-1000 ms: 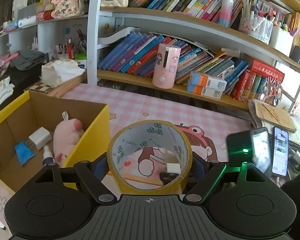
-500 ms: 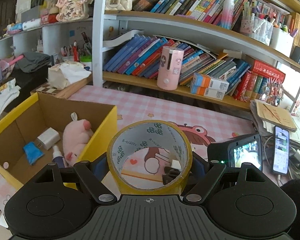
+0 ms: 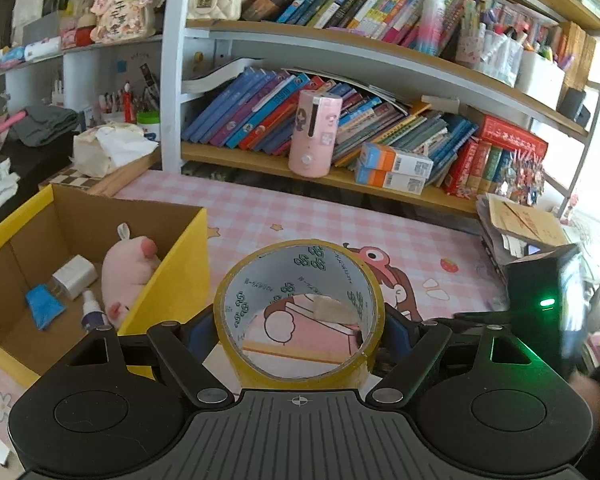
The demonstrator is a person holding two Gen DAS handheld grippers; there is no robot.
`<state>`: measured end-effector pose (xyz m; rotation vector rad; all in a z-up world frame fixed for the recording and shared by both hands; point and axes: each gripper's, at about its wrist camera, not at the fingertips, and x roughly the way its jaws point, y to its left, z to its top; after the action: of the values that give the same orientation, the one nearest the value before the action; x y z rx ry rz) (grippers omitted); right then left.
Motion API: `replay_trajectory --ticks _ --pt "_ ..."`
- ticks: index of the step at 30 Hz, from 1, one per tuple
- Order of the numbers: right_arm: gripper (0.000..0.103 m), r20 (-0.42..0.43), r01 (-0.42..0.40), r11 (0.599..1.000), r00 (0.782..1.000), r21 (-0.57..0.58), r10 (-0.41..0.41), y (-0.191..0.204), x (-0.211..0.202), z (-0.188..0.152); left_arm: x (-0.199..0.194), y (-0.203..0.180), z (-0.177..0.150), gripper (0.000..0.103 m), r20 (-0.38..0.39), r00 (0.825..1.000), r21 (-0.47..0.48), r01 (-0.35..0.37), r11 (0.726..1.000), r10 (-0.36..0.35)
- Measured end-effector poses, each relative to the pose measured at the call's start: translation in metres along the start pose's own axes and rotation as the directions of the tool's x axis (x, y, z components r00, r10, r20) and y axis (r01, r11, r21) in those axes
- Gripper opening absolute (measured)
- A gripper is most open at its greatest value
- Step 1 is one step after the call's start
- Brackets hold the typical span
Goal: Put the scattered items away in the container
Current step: 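Pull the white charger from the tape roll with the right tool while the left holds it, then carry the tape roll and white charger toward the yellow box with both tools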
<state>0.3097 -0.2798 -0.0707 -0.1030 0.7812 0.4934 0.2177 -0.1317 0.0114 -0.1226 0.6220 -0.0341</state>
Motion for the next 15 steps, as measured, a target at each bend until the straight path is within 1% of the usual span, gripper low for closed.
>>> replay_trajectory --ticks 2,7,11,15 --pt "0.034 -0.003 0.003 1.0 1.0 0.001 -0.003 -0.003 -0.012 -0.003 -0.001 -0.004 -0.001 0.083 0.001 1.0 0.019 0.004 1.0 -0.004" --pt "0.034 -0.012 0.018 0.999 1.0 0.026 -0.018 -0.005 -0.031 -0.011 -0.007 -0.009 -0.005 0.083 0.004 0.999 0.046 0.04 0.998 -0.041" --pt "0.034 -0.016 0.043 0.997 0.999 0.059 -0.042 -0.005 -0.041 -0.016 -0.012 -0.016 -0.01 0.083 0.004 0.998 0.092 0.061 0.994 -0.062" --pt "0.034 -0.007 0.081 0.994 0.997 0.071 -0.081 -0.001 -0.056 -0.025 -0.02 -0.017 -0.016 0.083 0.003 0.995 0.119 0.1 0.988 -0.101"
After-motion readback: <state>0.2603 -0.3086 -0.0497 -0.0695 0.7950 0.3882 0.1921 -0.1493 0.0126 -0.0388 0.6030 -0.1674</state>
